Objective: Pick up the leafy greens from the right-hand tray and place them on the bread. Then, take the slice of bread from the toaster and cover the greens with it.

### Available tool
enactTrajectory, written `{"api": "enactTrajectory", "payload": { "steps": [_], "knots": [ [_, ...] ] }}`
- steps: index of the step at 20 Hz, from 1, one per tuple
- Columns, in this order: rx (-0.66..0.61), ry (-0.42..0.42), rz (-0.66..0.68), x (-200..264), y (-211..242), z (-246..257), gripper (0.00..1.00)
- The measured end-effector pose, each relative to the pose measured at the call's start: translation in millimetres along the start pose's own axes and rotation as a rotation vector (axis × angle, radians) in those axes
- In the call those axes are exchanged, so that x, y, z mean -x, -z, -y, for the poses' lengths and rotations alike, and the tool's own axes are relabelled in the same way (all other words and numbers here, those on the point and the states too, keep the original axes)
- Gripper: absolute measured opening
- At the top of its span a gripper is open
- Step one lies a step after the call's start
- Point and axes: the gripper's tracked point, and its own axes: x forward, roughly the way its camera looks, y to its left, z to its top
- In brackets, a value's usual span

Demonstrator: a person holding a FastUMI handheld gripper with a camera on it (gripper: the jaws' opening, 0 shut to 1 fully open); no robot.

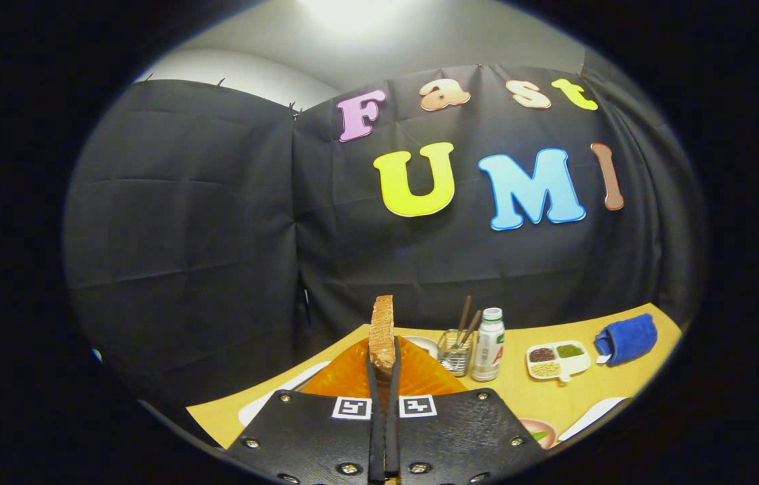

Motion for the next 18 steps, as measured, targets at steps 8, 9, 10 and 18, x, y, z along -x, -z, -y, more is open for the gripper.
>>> {"api": "enactTrajectory", "payload": {
  "steps": [8,9,10,18],
  "knots": [
    [0.097,0.157,-0.042,40,22,99,0.01],
    [0.100,0.170,-0.062,44,32,107,0.01],
    [0.098,0.180,-0.086,46,45,115,0.01],
    [0.057,0.246,-0.253,55,135,161,0.01]
  ]
}}
